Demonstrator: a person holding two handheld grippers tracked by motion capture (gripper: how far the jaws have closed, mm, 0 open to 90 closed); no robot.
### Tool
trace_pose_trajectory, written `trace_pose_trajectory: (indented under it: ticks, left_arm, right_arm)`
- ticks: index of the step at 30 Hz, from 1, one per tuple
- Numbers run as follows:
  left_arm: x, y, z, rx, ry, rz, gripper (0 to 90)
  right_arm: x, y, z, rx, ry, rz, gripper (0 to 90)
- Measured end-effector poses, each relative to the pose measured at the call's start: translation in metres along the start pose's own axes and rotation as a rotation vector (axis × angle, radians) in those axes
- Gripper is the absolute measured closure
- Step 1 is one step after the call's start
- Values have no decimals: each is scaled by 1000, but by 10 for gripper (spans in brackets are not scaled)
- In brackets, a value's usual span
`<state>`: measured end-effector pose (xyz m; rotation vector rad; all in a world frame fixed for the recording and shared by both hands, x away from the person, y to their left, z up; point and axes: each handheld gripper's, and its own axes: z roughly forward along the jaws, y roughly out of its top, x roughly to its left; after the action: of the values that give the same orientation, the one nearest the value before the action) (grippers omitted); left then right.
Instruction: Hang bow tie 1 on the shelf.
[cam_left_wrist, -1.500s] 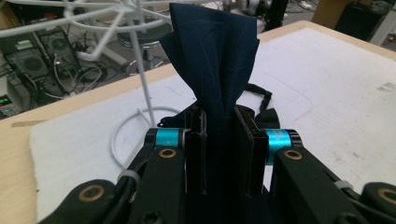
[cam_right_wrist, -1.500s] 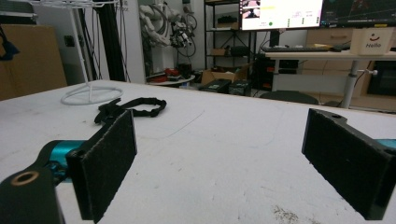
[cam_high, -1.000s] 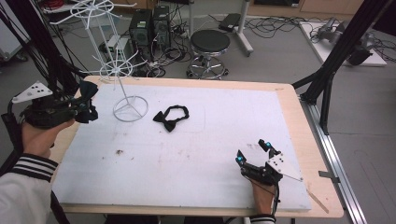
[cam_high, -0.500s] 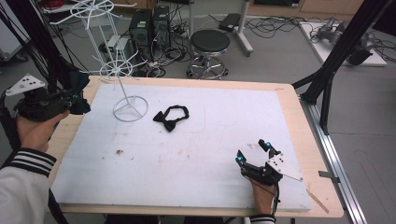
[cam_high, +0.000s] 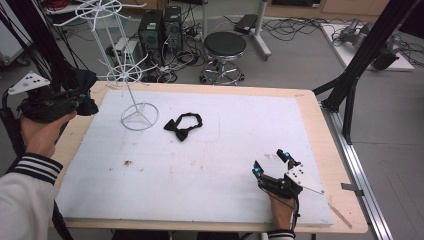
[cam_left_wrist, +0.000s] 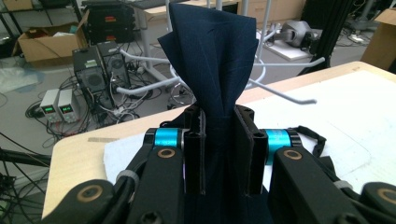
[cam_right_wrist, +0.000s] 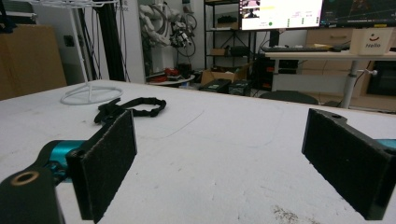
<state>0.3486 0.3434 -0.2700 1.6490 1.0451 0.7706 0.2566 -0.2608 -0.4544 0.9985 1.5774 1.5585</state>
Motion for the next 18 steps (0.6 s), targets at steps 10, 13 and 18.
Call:
trace_pose_trajectory:
  ticks: [10, 13, 18]
  left_arm:
    - [-4, 7, 7, 1, -2, 3, 752]
    - [-6, 8, 9, -1, -7, 8, 752]
    - [-9, 9, 12, 3, -11, 9, 752]
  right_arm:
    - [0, 0, 0, -3, 1, 0, 94]
    - [0, 0, 0, -4, 1, 0, 94]
    - [0, 0, 0, -3, 1, 1, 94]
